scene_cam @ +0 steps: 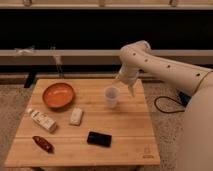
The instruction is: Push the eraser across the table
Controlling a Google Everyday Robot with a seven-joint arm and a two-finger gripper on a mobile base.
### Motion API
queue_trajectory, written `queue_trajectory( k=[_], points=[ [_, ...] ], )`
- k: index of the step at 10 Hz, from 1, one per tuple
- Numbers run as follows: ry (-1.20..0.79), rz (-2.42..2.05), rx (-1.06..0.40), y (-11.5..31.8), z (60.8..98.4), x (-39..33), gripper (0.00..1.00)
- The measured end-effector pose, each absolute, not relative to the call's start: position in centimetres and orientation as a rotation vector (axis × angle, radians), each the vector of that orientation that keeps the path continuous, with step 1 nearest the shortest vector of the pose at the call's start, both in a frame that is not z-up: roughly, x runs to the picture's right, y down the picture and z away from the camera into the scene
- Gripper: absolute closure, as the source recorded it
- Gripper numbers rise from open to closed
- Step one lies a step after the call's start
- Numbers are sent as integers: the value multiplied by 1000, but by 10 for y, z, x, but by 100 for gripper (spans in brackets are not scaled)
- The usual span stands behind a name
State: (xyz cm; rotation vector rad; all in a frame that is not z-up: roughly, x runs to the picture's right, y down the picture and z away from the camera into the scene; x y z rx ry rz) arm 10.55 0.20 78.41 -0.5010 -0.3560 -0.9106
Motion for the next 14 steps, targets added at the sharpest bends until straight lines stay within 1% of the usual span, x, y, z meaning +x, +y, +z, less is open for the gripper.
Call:
queue_trajectory(
  k=[2, 5, 10, 12, 14],
  points=[
    [-355, -913, -499, 2, 784, 105, 20],
    [-372, -980, -472, 9, 765, 87, 20],
    [-464, -1126, -457, 83, 702, 11, 20],
    [-503, -1199, -461, 122, 683, -29, 20],
    [-528, -1267, -461, 151, 676, -59, 20]
  ],
)
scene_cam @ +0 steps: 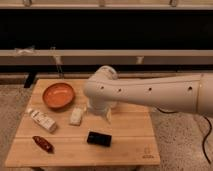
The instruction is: Push the eraser across the table
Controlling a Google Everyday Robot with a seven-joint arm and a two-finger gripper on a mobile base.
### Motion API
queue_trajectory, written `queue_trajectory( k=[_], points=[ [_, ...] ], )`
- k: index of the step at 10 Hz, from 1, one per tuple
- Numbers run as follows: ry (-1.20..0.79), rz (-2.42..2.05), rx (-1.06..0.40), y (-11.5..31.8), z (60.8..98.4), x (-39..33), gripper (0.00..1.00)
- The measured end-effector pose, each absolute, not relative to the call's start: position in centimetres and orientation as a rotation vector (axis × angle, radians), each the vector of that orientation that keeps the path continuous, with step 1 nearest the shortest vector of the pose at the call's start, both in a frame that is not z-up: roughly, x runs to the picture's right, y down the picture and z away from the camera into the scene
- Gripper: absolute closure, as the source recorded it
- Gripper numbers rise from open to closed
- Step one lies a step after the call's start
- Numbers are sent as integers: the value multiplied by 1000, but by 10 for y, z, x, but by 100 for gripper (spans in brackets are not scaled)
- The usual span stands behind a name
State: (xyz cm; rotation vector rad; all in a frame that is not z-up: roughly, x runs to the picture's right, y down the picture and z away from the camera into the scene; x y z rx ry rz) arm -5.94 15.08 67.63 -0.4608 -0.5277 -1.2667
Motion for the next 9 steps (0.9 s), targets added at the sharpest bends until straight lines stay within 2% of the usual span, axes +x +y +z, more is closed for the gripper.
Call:
queue_trajectory(
  k=[4, 9],
  points=[
    [-585, -1390, -468, 206, 692, -116, 20],
    [-612, -1432, -479, 227, 705, -138, 22]
  ],
)
